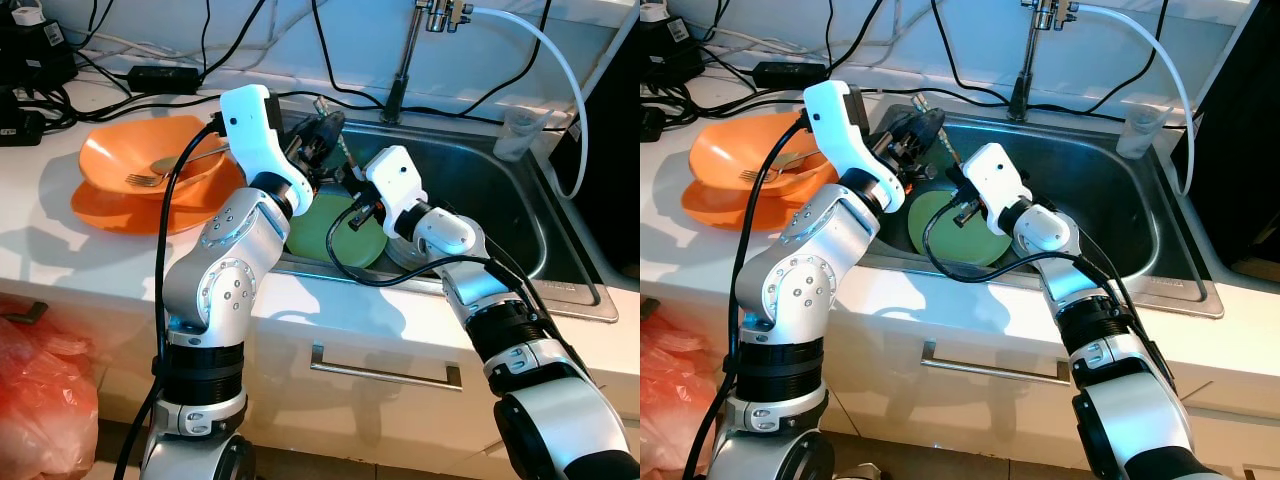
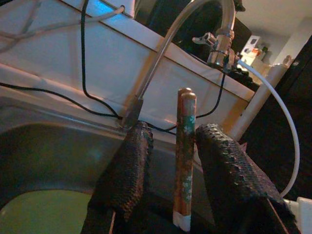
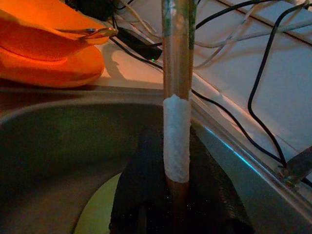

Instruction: Kitchen organization

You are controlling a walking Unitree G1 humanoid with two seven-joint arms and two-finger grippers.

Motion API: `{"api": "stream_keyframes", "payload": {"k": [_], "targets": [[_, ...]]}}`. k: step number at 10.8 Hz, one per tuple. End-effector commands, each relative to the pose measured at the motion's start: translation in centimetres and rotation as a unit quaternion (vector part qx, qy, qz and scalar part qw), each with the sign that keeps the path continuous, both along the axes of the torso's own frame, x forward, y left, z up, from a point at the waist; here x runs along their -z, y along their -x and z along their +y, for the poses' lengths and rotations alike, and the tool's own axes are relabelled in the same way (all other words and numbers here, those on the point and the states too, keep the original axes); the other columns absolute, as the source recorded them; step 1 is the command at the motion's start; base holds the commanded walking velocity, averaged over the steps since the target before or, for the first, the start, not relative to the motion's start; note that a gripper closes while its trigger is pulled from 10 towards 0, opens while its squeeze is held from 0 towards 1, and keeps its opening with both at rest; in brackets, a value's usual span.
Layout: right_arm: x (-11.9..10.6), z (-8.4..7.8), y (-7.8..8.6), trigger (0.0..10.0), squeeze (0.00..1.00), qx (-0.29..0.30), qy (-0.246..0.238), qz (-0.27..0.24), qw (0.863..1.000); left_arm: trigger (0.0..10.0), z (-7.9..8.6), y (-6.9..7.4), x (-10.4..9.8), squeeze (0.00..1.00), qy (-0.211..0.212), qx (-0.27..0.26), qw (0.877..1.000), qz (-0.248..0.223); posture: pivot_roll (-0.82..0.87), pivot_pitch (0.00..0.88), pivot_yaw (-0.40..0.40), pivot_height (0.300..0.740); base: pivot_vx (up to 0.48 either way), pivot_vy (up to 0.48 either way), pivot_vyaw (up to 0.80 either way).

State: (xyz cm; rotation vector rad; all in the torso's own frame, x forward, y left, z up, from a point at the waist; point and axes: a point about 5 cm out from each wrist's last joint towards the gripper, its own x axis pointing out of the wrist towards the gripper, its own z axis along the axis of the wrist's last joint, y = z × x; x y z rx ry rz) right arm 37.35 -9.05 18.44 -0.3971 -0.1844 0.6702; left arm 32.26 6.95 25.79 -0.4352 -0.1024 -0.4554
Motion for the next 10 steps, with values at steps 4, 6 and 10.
{"api": "stream_keyframes", "payload": {"k": [4, 6, 10], "targets": [[0.1, -0.7, -0.1, 10.0, 0.00, 0.011, 0.000, 0.005, 1.000, 10.0, 0.6, 0.2, 0.2, 1.00, 0.004, 0.001, 1.000, -0.006, 0.05, 0.000, -0.052, 0.740, 0.000, 0.000, 0.00], [0.2, -0.7, -0.1, 10.0, 0.00, 0.013, 0.000, 0.007, 1.000, 10.0, 0.8, 0.5, 0.7, 1.00, -0.001, 0.014, 1.000, -0.004, 0.06, 0.000, -0.050, 0.740, 0.000, 0.000, 0.00], [0.7, -1.4, -0.2, 10.0, 0.00, 0.027, 0.011, 0.015, 0.999, 10.0, 0.7, 1.3, 0.9, 1.00, -0.020, 0.077, 0.997, -0.009, 0.06, 0.000, -0.045, 0.740, 0.000, 0.000, 0.00]]}}
